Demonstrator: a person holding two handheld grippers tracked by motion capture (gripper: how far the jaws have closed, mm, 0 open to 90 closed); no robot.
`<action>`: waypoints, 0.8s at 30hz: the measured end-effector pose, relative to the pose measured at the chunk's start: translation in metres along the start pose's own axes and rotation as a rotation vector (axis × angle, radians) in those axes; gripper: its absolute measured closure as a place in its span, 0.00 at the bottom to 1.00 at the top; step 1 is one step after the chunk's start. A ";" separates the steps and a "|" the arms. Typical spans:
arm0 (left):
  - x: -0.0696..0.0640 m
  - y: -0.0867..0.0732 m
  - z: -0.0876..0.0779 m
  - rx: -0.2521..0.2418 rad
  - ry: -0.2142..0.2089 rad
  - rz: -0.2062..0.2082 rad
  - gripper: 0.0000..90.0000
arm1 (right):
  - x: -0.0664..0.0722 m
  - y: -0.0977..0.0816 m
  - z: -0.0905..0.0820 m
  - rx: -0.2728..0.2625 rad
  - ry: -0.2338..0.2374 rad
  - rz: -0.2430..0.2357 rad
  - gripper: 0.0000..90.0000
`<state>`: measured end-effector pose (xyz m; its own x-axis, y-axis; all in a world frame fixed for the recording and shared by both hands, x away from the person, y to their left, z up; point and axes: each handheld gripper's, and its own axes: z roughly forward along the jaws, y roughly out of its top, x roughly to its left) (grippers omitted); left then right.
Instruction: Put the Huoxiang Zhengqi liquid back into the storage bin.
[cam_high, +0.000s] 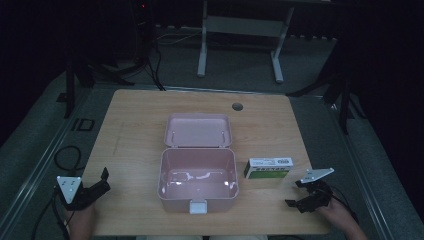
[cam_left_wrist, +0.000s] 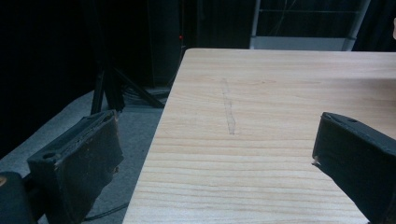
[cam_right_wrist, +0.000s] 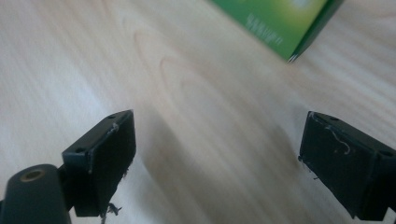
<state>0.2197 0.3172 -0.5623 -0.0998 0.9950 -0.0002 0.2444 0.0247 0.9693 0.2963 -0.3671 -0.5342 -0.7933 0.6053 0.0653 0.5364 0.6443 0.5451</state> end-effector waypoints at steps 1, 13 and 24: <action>0.000 0.000 0.000 0.000 0.000 0.000 0.01 | 0.001 0.002 0.000 0.029 -0.002 -0.024 0.12; 0.000 0.000 0.000 0.003 -0.004 0.004 0.01 | 0.007 0.025 -0.009 0.218 0.000 -0.137 0.12; 0.000 0.000 0.000 0.003 -0.006 0.005 0.01 | 0.012 0.044 -0.004 0.438 -0.020 -0.195 0.14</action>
<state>0.2198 0.3172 -0.5622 -0.0923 0.9957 0.0027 0.2482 0.0204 0.9685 0.3095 -0.3333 -0.5057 -0.8880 0.4594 -0.0213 0.4522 0.8806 0.1415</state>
